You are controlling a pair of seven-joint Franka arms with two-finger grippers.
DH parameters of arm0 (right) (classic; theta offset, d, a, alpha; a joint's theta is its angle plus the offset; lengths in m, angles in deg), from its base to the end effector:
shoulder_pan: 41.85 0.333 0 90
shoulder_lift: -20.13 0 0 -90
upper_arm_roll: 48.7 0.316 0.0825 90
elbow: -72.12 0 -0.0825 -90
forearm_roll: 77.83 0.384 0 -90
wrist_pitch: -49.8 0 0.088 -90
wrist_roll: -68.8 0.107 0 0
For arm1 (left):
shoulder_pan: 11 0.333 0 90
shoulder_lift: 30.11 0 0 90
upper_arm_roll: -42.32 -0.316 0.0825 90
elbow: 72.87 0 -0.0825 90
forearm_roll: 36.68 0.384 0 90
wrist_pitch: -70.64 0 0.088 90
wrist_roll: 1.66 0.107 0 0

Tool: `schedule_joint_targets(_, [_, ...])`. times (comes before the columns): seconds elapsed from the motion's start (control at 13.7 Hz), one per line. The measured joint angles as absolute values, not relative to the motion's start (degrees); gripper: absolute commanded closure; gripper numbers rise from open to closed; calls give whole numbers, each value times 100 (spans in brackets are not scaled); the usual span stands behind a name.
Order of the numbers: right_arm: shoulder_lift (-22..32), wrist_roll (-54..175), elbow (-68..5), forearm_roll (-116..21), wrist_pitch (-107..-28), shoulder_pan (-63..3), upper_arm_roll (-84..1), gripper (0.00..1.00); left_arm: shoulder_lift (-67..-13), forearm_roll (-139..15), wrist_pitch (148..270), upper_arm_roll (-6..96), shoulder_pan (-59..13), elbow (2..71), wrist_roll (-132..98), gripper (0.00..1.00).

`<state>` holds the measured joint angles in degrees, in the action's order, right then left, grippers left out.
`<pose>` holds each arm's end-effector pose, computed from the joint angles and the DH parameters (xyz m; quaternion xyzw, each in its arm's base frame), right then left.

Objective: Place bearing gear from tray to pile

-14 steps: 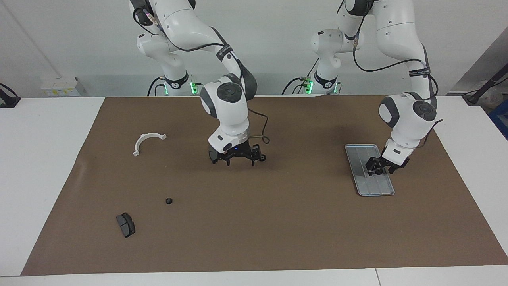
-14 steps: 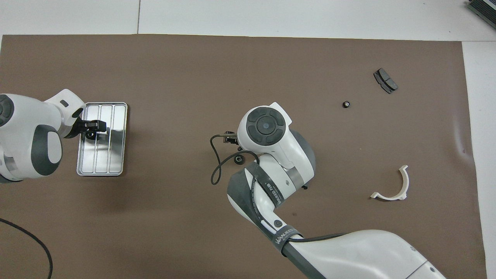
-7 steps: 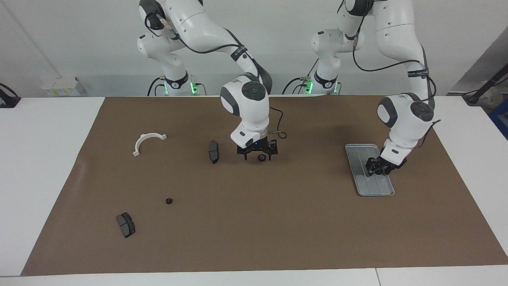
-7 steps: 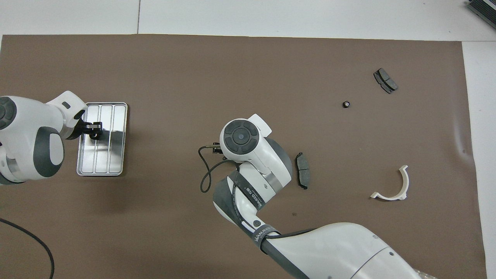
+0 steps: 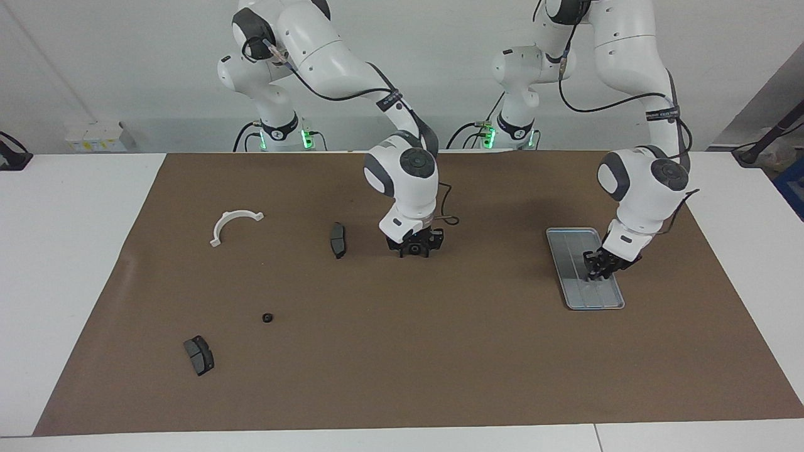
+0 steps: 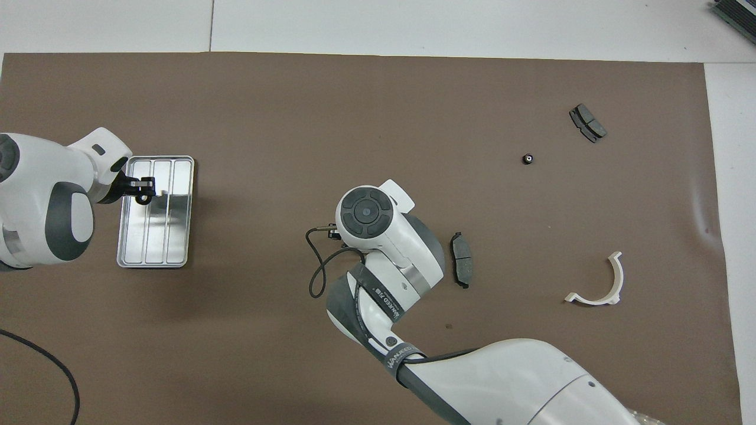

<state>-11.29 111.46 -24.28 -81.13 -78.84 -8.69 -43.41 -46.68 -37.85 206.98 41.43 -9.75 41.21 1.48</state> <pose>0.5368 0.4154 0.2849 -0.9996 0.0259 -0.0056 0.0066 0.6120 0.0223 0.3271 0.9988 -0.0021 0.0498 0.0029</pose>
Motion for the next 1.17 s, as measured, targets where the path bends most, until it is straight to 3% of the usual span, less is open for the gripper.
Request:
schedule_joint_targets(0.29, [-1084, 11257, -2438, -8138, -7795, -764, -4348, 100, -4606, -3785, 20027, 4188, -1651, 3678, -1190, 100])
schedule_joint_targets(0.66, [-912, 11314, -2469, -8135, -7687, -905, -4382, 100, -4448, -3785, 19877, 4225, -3076, 3671, -3432, 100])
schedule_joint_targets(1.02, [-84, 10400, -3185, -8134, -7595, -1808, -4404, 100, -4454, -3785, 20558, 4240, -4061, 3696, -4294, 99])
schedule_joint_targets(1.17, [153, 9931, -3461, -8133, -7594, -2166, -4407, 100, -4493, -3786, 20705, 4245, -4373, 3711, -4357, 92])
